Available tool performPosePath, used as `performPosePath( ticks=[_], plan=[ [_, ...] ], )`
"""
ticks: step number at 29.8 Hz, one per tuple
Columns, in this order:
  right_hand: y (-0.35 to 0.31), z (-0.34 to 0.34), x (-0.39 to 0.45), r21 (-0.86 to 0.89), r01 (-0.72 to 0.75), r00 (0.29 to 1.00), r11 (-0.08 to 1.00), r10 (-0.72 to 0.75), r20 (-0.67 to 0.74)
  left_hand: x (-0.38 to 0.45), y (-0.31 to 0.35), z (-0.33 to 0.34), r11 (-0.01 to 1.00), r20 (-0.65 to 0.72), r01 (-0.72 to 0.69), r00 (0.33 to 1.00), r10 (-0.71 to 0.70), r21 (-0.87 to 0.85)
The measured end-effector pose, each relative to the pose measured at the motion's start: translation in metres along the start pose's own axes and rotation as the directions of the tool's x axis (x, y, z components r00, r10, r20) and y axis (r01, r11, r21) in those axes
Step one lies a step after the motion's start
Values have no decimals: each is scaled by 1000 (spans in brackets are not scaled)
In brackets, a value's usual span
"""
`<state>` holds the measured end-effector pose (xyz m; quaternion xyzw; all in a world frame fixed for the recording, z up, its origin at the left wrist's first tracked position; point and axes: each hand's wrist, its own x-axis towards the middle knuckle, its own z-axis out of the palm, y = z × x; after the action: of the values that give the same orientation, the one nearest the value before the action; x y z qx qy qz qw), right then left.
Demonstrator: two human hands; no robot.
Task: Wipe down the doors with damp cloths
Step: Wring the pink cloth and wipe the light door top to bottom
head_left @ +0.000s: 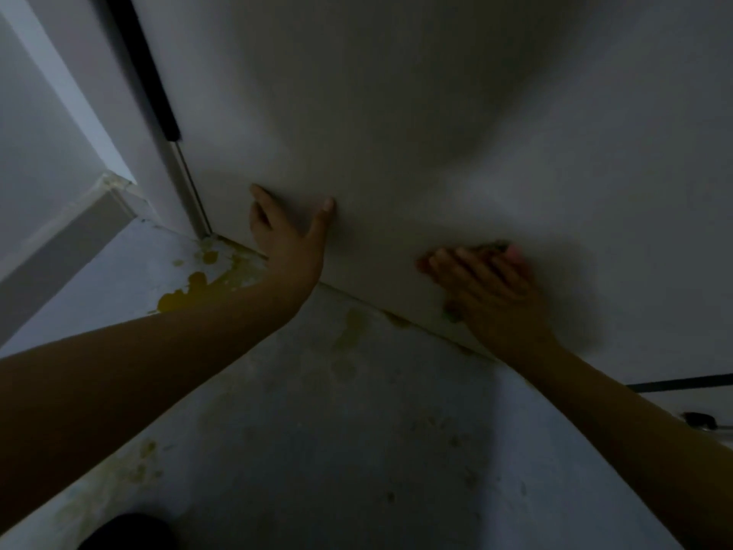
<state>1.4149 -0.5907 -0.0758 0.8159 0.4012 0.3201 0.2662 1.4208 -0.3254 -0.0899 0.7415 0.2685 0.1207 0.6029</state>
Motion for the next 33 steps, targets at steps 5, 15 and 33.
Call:
performPosePath(
  ticks=[5,15,33],
  plan=[
    [-18,-6,85,136,-123,983,983,139,-118,0,-11,-4,1000,-28,-24,999,24,-3],
    [-90,50,71,73,431,815,900,-423,396,-7,-12,-11,992,26,-102,995,100,68],
    [-62,72,-46,142,624,584,768,-580,568,-58,-9,44,987,271,-12,962,-32,160]
  ],
)
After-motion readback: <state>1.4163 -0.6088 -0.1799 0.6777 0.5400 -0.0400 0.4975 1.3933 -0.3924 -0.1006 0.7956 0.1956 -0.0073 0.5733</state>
